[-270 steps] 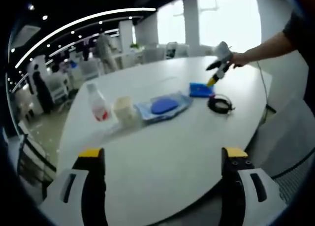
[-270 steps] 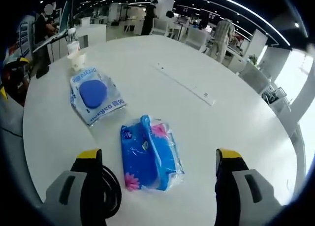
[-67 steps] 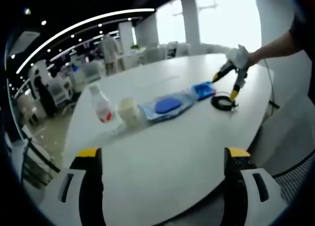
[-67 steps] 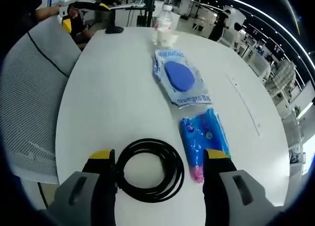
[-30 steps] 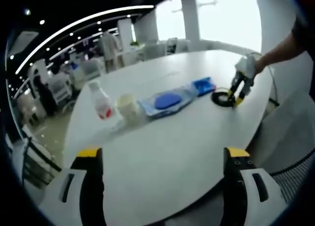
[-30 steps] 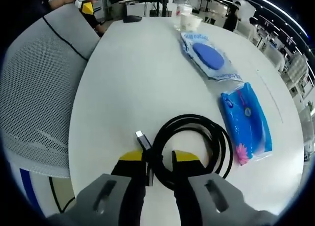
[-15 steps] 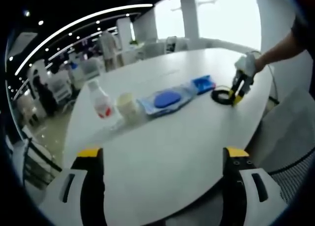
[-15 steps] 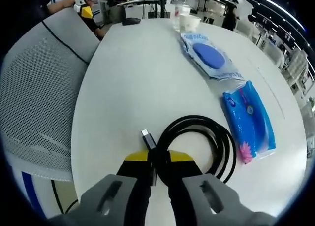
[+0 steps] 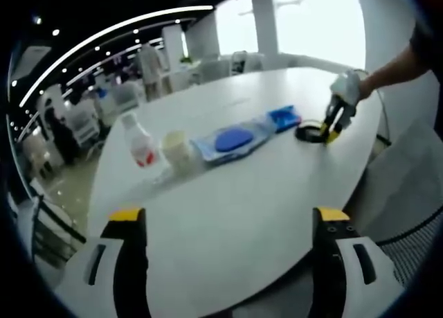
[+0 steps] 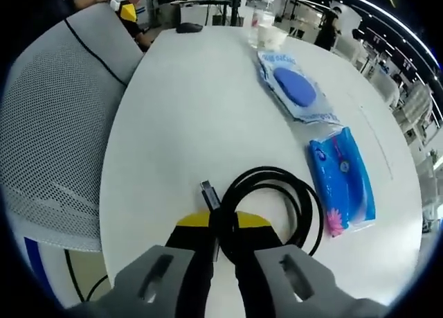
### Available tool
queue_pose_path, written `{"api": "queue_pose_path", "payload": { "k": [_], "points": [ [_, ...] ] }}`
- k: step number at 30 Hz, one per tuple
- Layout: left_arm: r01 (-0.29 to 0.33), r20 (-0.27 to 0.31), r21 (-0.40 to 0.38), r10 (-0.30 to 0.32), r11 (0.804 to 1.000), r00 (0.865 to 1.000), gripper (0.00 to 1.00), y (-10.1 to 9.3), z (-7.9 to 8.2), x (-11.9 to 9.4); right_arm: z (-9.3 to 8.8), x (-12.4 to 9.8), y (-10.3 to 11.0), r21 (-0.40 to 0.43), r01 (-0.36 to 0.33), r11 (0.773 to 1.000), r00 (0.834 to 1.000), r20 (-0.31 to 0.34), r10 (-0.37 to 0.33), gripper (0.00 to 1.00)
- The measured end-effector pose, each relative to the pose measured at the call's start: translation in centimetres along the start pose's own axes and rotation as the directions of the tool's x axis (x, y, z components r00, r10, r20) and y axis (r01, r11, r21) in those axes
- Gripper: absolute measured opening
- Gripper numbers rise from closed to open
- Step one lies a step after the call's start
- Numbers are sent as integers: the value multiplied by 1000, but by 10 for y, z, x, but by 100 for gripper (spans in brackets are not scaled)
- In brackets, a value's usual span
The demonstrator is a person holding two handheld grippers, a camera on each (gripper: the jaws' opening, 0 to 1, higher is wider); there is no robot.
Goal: Arrange the tabletop items into an orderly group along one side of the table until the central work area is clear of visible clutter.
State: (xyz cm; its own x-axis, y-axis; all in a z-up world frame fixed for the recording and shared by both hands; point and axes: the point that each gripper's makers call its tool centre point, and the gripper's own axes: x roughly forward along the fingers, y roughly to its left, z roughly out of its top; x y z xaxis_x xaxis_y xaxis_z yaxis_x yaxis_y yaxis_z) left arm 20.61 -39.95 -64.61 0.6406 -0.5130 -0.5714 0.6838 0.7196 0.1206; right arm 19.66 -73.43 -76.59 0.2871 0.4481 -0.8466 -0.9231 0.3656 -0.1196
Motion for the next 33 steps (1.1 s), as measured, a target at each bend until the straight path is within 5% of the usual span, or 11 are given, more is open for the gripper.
{"api": "queue_pose_path", "payload": {
  "k": [33],
  "points": [
    [0,8,-6,0,1000,1000,95,0,2,0,37,-49,-25,17,122,992,991,47,-123,8]
  ]
}}
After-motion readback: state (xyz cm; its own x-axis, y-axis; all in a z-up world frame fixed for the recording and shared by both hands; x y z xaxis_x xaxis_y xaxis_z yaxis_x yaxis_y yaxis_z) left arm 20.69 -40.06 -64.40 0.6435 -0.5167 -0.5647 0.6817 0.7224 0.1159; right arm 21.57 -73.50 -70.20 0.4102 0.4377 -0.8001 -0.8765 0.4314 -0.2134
